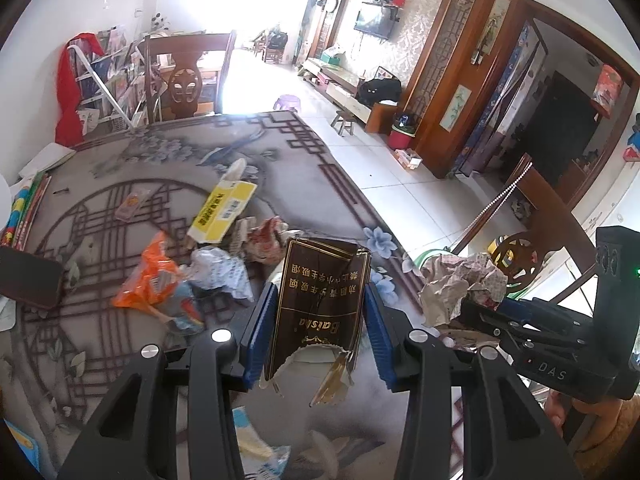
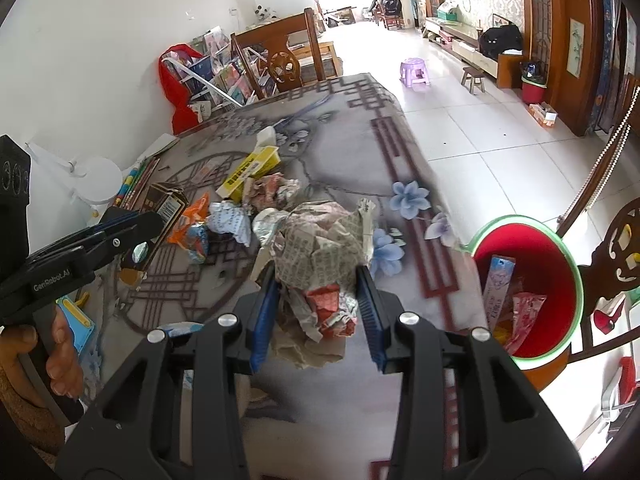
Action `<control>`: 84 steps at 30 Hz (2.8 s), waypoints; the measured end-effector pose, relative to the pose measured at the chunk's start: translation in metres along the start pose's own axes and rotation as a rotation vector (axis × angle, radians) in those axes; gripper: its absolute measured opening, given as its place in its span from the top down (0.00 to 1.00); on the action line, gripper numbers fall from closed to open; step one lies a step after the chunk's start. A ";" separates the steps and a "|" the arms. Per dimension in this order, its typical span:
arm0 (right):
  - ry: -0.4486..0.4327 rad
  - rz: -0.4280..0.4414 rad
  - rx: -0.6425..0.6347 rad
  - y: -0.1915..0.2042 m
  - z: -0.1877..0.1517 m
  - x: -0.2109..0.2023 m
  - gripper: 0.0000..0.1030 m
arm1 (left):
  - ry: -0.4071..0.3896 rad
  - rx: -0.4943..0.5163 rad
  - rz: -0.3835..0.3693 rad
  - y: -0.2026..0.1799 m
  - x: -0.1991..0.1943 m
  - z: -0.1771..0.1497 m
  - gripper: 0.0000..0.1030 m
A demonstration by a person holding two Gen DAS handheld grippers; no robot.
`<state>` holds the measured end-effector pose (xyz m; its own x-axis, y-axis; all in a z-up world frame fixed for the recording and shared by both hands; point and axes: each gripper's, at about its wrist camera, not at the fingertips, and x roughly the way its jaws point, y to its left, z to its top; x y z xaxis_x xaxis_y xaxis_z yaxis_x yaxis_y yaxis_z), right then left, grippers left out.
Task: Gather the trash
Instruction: 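Carry the cigarette pack and crumpled newspaper to the red bucket, then open both tools over the bucket to drop the pack and newspaper, then grasp the orange snack bag with the left tool while the right tool grasps white plastic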
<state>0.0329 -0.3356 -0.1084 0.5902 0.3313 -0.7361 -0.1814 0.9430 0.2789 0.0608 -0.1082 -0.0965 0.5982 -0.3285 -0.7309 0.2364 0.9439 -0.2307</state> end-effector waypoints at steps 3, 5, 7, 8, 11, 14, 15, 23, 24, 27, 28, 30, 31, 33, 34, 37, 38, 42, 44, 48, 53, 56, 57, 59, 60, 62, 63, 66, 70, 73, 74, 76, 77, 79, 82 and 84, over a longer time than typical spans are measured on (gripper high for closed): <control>-0.005 -0.001 0.002 -0.013 0.003 -0.003 0.63 | -0.003 0.005 0.000 -0.012 0.006 0.004 0.60; -0.005 -0.001 0.007 -0.023 0.005 -0.003 0.63 | -0.005 0.009 -0.001 -0.021 0.010 0.007 0.60; -0.004 0.000 0.012 -0.032 0.006 -0.004 0.63 | -0.002 0.013 0.000 -0.030 0.015 0.009 0.60; -0.003 0.002 0.016 -0.039 0.007 -0.004 0.63 | 0.000 0.016 0.000 -0.035 0.017 0.010 0.60; -0.003 0.008 0.027 -0.051 0.009 -0.003 0.63 | 0.006 0.025 0.003 -0.047 0.022 0.011 0.60; -0.005 0.016 0.041 -0.065 0.010 -0.003 0.63 | 0.011 0.036 0.009 -0.058 0.026 0.014 0.60; -0.005 0.017 0.044 -0.068 0.011 -0.003 0.63 | 0.012 0.039 0.010 -0.062 0.027 0.015 0.60; -0.015 0.006 0.102 -0.108 0.011 -0.007 0.63 | 0.027 0.079 -0.014 -0.097 0.044 0.024 0.60; -0.016 0.000 0.113 -0.115 0.010 -0.008 0.63 | 0.031 0.084 -0.017 -0.102 0.047 0.025 0.60; -0.020 -0.019 0.144 -0.132 0.008 -0.012 0.63 | 0.046 0.103 -0.042 -0.118 0.057 0.028 0.60; -0.021 -0.025 0.152 -0.137 0.008 -0.012 0.63 | 0.054 0.114 -0.056 -0.125 0.062 0.029 0.60; -0.023 -0.042 0.174 -0.149 0.007 -0.015 0.63 | 0.067 0.130 -0.083 -0.136 0.069 0.032 0.60; -0.024 -0.052 0.185 -0.155 0.006 -0.016 0.63 | 0.075 0.140 -0.103 -0.142 0.074 0.033 0.60; -0.026 -0.074 0.210 -0.169 0.003 -0.019 0.63 | 0.091 0.159 -0.132 -0.155 0.085 0.034 0.60; -0.026 -0.083 0.220 -0.174 0.002 -0.021 0.63 | 0.105 0.170 -0.146 -0.163 0.091 0.034 0.60; -0.027 -0.117 0.265 -0.197 -0.005 -0.026 0.63 | 0.137 0.193 -0.184 -0.182 0.107 0.034 0.60; -0.027 -0.127 0.277 -0.203 -0.007 -0.027 0.63 | 0.151 0.207 -0.201 -0.191 0.113 0.035 0.60; -0.029 -0.165 0.334 -0.227 -0.013 -0.032 0.63 | 0.175 0.266 -0.239 -0.219 0.129 0.032 0.60; -0.031 -0.170 0.350 -0.232 -0.015 -0.032 0.63 | 0.185 0.285 -0.257 -0.231 0.138 0.032 0.57; -0.041 -0.194 0.367 -0.239 -0.017 -0.032 0.50 | 0.183 0.270 -0.274 -0.239 0.148 0.038 0.29; -0.039 -0.203 0.386 -0.246 -0.020 -0.033 0.50 | 0.177 0.253 -0.252 -0.231 0.148 0.039 0.29; -0.040 -0.200 0.386 -0.245 -0.018 -0.033 0.50 | 0.166 0.241 -0.220 -0.220 0.142 0.039 0.29; -0.038 -0.199 0.380 -0.243 -0.017 -0.032 0.50 | 0.157 0.240 -0.202 -0.213 0.138 0.039 0.29; -0.036 -0.195 0.368 -0.239 -0.015 -0.030 0.50 | 0.142 0.236 -0.171 -0.201 0.130 0.036 0.29; -0.033 -0.190 0.362 -0.236 -0.013 -0.028 0.50 | 0.138 0.228 -0.156 -0.195 0.127 0.035 0.29; -0.028 -0.179 0.355 -0.230 -0.011 -0.025 0.50 | 0.138 0.197 -0.121 -0.175 0.119 0.031 0.29; -0.024 -0.169 0.343 -0.225 -0.008 -0.022 0.50 | 0.141 0.177 -0.102 -0.164 0.116 0.028 0.29; -0.013 -0.145 0.300 -0.209 -0.001 -0.013 0.50 | 0.147 0.093 -0.037 -0.125 0.104 0.020 0.29; 0.013 -0.104 0.243 -0.181 0.007 0.002 0.50 | 0.135 -0.008 0.080 -0.068 0.087 0.010 0.29; 0.030 -0.075 0.202 -0.159 0.009 0.010 0.50 | 0.109 -0.109 0.218 -0.011 0.077 0.008 0.29; 0.033 -0.070 0.193 -0.154 0.009 0.012 0.50 | 0.097 -0.161 0.271 0.013 0.073 0.006 0.29; 0.048 -0.059 0.172 -0.140 0.007 0.016 0.50 | 0.093 -0.265 0.341 0.055 0.071 0.005 0.29; 0.056 -0.056 0.162 -0.133 0.006 0.018 0.50 | 0.094 -0.324 0.368 0.078 0.071 0.003 0.30; 0.064 -0.056 0.150 -0.123 0.003 0.019 0.50 | 0.107 -0.379 0.411 0.106 0.075 0.002 0.31; 0.072 -0.066 0.139 -0.108 0.000 0.020 0.50 | 0.112 -0.340 0.419 0.126 0.089 0.009 0.30; 0.074 -0.076 0.138 -0.099 -0.002 0.020 0.50 | 0.139 -0.335 0.400 0.133 0.106 0.013 0.31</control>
<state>0.0607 -0.4220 -0.1515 0.5373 0.2658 -0.8004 -0.0262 0.9539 0.2991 0.1655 -0.0176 -0.1961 0.4795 0.0455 -0.8763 -0.2600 0.9612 -0.0924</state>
